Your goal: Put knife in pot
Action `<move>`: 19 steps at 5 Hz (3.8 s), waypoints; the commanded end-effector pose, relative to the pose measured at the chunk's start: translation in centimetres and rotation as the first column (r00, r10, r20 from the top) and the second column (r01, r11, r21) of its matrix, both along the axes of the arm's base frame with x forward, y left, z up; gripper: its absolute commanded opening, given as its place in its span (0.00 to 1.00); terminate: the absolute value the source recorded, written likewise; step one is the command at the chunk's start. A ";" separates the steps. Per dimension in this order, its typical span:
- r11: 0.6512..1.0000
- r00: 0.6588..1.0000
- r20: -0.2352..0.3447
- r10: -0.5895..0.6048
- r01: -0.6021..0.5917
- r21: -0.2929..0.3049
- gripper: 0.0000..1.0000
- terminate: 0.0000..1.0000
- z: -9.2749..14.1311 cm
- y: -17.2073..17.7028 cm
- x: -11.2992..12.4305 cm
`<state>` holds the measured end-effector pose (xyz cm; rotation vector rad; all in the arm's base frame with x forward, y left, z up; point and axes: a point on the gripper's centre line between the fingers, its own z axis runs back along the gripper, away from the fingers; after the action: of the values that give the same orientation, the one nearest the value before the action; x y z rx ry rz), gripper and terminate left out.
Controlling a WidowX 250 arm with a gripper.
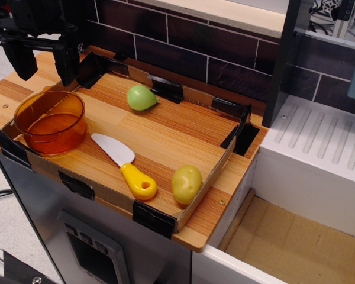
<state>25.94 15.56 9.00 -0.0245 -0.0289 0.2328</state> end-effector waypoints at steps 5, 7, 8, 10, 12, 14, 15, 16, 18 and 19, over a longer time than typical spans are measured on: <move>0.766 0.772 -0.017 0.636 -0.634 -0.108 1.00 0.00 0.4 -7.1 -0.1; 0.722 0.725 -0.069 0.685 -0.688 -0.073 1.00 0.00 -2.3 -10.1 -1.3; 0.735 0.738 -0.052 0.672 -0.674 -0.065 1.00 0.00 -3.7 -11.0 -1.5; 0.744 0.746 -0.016 0.666 -0.665 -0.063 1.00 0.00 -6.5 -12.1 -1.6; 0.744 0.745 -0.015 0.666 -0.666 -0.054 1.00 0.00 -8.4 -12.3 -1.5; 0.750 0.753 -0.034 0.657 -0.658 -0.059 0.00 0.00 -8.5 -12.1 -1.9; 0.752 0.754 -0.038 0.656 -0.657 -0.052 0.00 0.00 -7.9 -11.7 -1.8; 0.760 0.762 -0.041 0.647 -0.648 -0.050 0.00 0.00 -6.0 -11.3 -1.5; 0.751 0.753 0.039 0.657 -0.649 -0.119 0.00 0.00 -1.2 -9.7 -0.9; 0.738 0.736 0.067 0.673 -0.665 -0.113 0.00 0.00 0.3 -7.1 -0.7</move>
<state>24.22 8.19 7.80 -0.1020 -0.0705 0.9765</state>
